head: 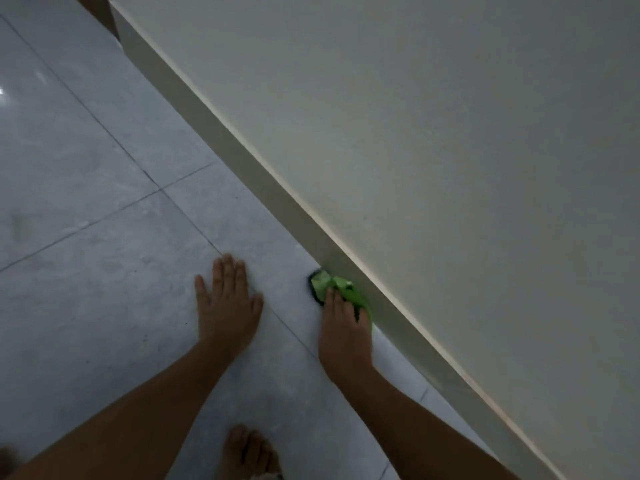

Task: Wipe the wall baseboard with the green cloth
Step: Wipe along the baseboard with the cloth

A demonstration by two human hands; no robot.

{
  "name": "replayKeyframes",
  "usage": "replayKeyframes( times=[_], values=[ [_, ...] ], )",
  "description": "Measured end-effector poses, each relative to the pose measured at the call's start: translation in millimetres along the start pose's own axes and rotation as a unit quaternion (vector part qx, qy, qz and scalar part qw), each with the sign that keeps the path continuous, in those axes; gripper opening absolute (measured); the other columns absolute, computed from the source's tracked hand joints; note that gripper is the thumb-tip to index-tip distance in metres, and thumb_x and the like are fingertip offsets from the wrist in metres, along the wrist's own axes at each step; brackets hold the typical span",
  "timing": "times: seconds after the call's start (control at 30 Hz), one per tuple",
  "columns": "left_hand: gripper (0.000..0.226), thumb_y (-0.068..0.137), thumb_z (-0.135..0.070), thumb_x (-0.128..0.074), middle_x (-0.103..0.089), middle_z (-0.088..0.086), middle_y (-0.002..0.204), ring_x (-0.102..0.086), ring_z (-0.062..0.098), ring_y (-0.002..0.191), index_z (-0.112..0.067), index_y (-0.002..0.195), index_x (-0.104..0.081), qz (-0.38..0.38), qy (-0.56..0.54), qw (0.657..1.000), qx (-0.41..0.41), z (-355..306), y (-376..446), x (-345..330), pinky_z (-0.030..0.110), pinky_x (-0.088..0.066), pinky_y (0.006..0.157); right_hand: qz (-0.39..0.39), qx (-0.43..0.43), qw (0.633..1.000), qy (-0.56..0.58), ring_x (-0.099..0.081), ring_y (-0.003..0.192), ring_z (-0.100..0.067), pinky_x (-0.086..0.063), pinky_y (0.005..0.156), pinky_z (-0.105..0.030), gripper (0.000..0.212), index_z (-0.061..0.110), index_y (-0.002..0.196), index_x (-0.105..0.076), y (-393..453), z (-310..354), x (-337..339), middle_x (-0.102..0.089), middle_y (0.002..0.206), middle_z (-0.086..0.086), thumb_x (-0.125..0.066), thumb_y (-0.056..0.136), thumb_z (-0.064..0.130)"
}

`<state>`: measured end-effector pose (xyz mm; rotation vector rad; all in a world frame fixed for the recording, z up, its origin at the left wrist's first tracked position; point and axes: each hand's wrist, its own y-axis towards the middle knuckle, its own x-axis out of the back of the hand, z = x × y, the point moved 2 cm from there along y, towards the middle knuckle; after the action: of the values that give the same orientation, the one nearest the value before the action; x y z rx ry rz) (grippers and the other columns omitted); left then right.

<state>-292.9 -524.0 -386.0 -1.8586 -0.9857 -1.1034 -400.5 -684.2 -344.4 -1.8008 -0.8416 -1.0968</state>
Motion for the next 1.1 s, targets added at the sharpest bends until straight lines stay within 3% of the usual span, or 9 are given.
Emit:
replayKeyframes(
  times=[0.17,0.3,0.4,0.47,0.57,0.7,0.83,1.0,1.1],
  values=[
    [0.07,0.091,-0.049,-0.012,-0.009,0.014,0.156,-0.005,0.026,0.144,-0.004,0.145,-0.009,-0.022,0.019,0.999,-0.042,-5.4,-2.5,-13.0,0.054,0.0,0.114,0.085,-0.139,0.986,-0.045,-0.061,0.084,-0.035,-0.046,0.072,-0.043,0.058,-0.001,0.127,-0.053,-123.7,-94.2,-50.6,-0.064,0.099,-0.019,-0.04,0.072,0.015],
    [0.069,0.093,-0.045,-0.02,-0.02,0.018,0.154,-0.014,0.029,0.144,-0.001,0.146,-0.021,-0.033,0.018,0.998,-0.048,-3.9,-10.2,-19.2,0.058,-0.011,0.113,0.113,-0.206,0.972,0.019,-0.062,0.078,-0.038,-0.048,0.066,-0.043,0.053,0.002,0.119,-0.049,-135.5,-103.7,-70.0,-0.064,0.095,-0.022,-0.038,0.069,0.015],
    [0.068,0.093,-0.043,-0.022,-0.022,0.019,0.153,-0.015,0.029,0.143,0.0,0.145,-0.024,-0.044,0.007,0.998,-0.048,-6.7,-9.3,-20.9,0.059,-0.012,0.112,0.077,-0.158,0.984,0.039,-0.064,0.081,-0.041,-0.052,0.063,-0.048,0.054,0.001,0.113,-0.056,-102.4,-84.3,-52.3,-0.066,0.096,-0.023,-0.036,0.067,0.019],
    [0.065,0.093,-0.04,-0.024,-0.025,0.019,0.152,-0.018,0.029,0.143,0.001,0.144,-0.026,-0.052,-0.004,0.997,-0.05,-8.1,-7.6,-21.2,0.06,-0.014,0.111,0.057,-0.113,0.992,0.029,-0.064,0.083,-0.04,-0.054,0.066,-0.048,0.05,-0.001,0.109,-0.063,-66.8,-61.3,-26.5,-0.066,0.096,-0.022,-0.05,0.064,0.016],
    [0.06,0.094,-0.034,-0.025,-0.029,0.019,0.151,-0.021,0.028,0.142,0.0,0.144,-0.025,-0.072,-0.029,0.996,-0.038,-7.4,-4.2,-14.4,0.059,-0.014,0.111,0.044,-0.051,0.997,0.028,-0.062,0.09,-0.038,-0.052,0.075,-0.046,0.062,-0.002,0.116,-0.059,-7.4,-9.3,8.8,-0.065,0.103,-0.022,-0.07,0.057,0.01],
    [0.059,0.093,-0.031,-0.029,-0.033,0.02,0.149,-0.026,0.029,0.14,0.001,0.143,-0.028,-0.102,-0.011,0.995,0.001,13.2,13.4,-1.1,0.061,-0.008,0.111,0.016,0.029,0.999,0.024,-0.038,0.123,-0.034,-0.034,0.1,-0.043,0.062,0.0,0.141,-0.026,72.3,55.0,52.7,-0.039,0.137,-0.018,-0.046,0.085,0.017],
    [0.063,0.095,-0.04,-0.023,-0.028,0.016,0.152,-0.019,0.025,0.143,-0.002,0.145,-0.022,-0.091,0.035,0.995,-0.012,57.7,16.8,-0.3,0.056,-0.002,0.113,0.026,0.057,0.998,0.029,-0.032,0.126,-0.033,-0.031,0.102,-0.042,0.056,0.0,0.138,-0.032,116.0,105.6,79.6,-0.033,0.14,-0.016,-0.045,0.087,0.019],
    [0.064,0.094,-0.04,-0.024,-0.029,0.013,0.152,-0.021,0.021,0.142,-0.001,0.144,-0.027,-0.097,0.032,0.994,-0.039,65.6,17.4,7.9,0.054,-0.006,0.114,-0.011,0.063,0.998,-0.01,-0.042,0.119,-0.031,-0.038,0.091,-0.042,0.052,0.002,0.14,-0.028,94.1,74.7,60.8,-0.044,0.134,-0.015,-0.039,0.094,0.024],
    [0.064,0.094,-0.039,-0.025,-0.032,0.014,0.15,-0.026,0.023,0.14,0.001,0.143,-0.029,-0.102,0.019,0.993,-0.048,62.6,22.9,12.0,0.053,-0.006,0.114,0.021,0.018,0.999,0.023,-0.045,0.118,-0.028,-0.04,0.092,-0.041,0.051,0.01,0.141,-0.027,57.5,27.4,37.6,-0.047,0.133,-0.011,-0.037,0.095,0.027]
  ],
)
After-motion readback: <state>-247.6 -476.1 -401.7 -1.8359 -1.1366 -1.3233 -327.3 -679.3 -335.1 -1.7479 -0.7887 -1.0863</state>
